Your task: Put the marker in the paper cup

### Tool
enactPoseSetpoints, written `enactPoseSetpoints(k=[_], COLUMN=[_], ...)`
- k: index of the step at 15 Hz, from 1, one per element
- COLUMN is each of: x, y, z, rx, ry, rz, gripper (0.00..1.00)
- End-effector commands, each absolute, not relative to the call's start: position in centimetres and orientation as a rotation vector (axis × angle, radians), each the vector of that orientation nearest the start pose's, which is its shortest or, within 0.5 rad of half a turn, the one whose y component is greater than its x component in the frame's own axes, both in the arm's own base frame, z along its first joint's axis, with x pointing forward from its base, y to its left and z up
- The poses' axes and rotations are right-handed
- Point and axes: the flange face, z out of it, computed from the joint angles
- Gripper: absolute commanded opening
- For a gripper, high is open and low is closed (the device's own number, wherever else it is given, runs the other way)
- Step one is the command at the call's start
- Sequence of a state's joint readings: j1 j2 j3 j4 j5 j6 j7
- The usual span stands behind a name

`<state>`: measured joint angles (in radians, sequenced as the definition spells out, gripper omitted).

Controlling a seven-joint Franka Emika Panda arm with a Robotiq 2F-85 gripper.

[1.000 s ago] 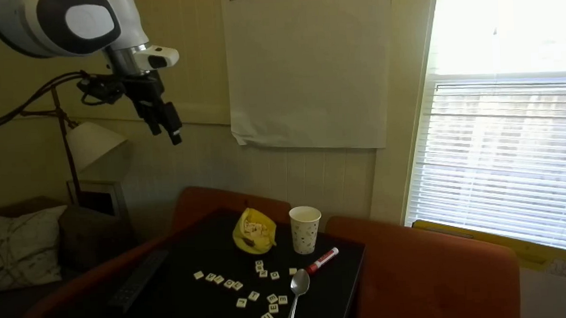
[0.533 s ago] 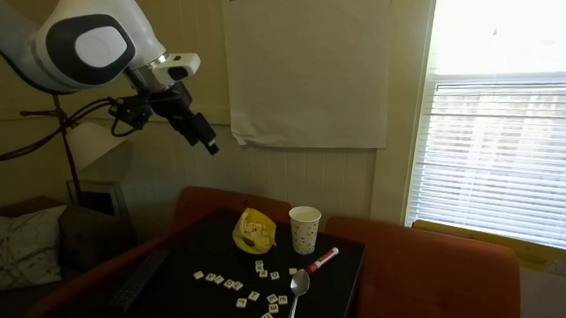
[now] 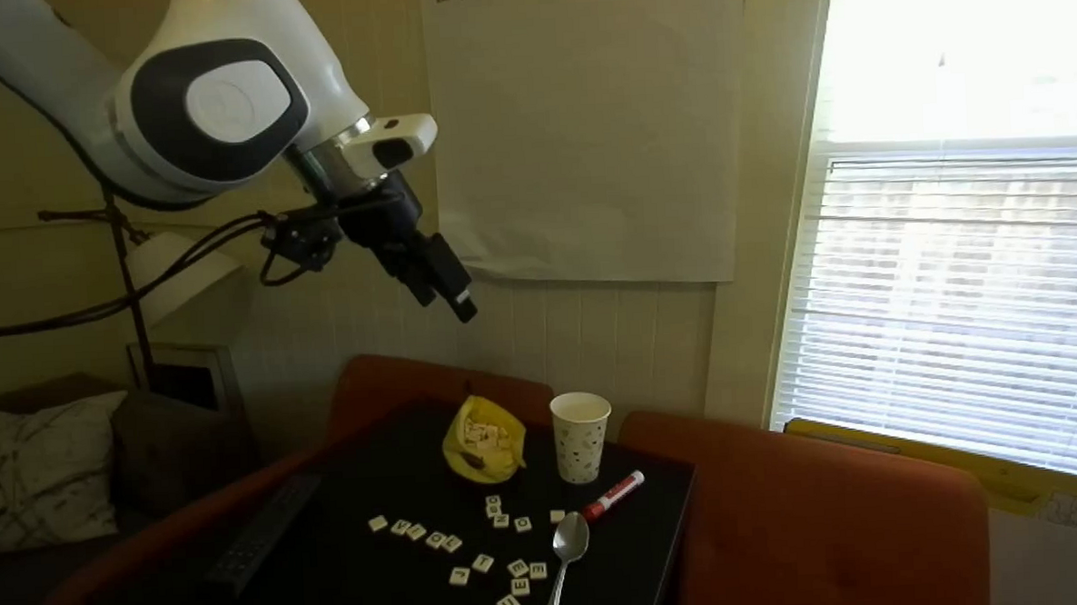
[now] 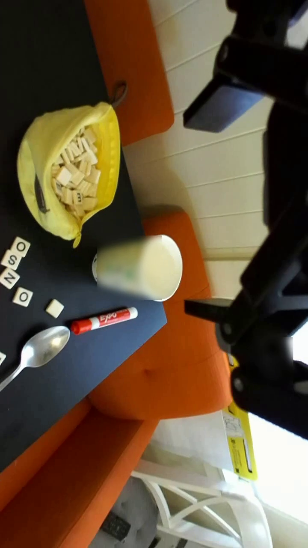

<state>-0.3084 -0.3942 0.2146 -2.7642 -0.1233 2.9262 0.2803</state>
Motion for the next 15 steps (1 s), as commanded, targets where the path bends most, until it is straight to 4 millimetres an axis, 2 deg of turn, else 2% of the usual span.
enactPoseSetpoints(k=[1, 5, 6, 9, 12, 15], x=[41.6, 42.0, 41.7, 41.9, 42.0, 42.5], y=[-4.4, -4.4, -4.5, -4.3, -4.3, -6.4], z=[36.6, 33.6, 35.1, 33.7, 33.7, 32.0], rx=[-3.109, -3.073, -3.102, -3.081, -3.078, -3.076], ry=[0.426, 0.537, 0.482, 0.521, 0.525, 0.508], rz=[-0.842, -0.805, -0.81, -0.782, -0.782, -0.774], gripper=[1.0, 1.0, 1.0, 1.0, 1.0, 1.0])
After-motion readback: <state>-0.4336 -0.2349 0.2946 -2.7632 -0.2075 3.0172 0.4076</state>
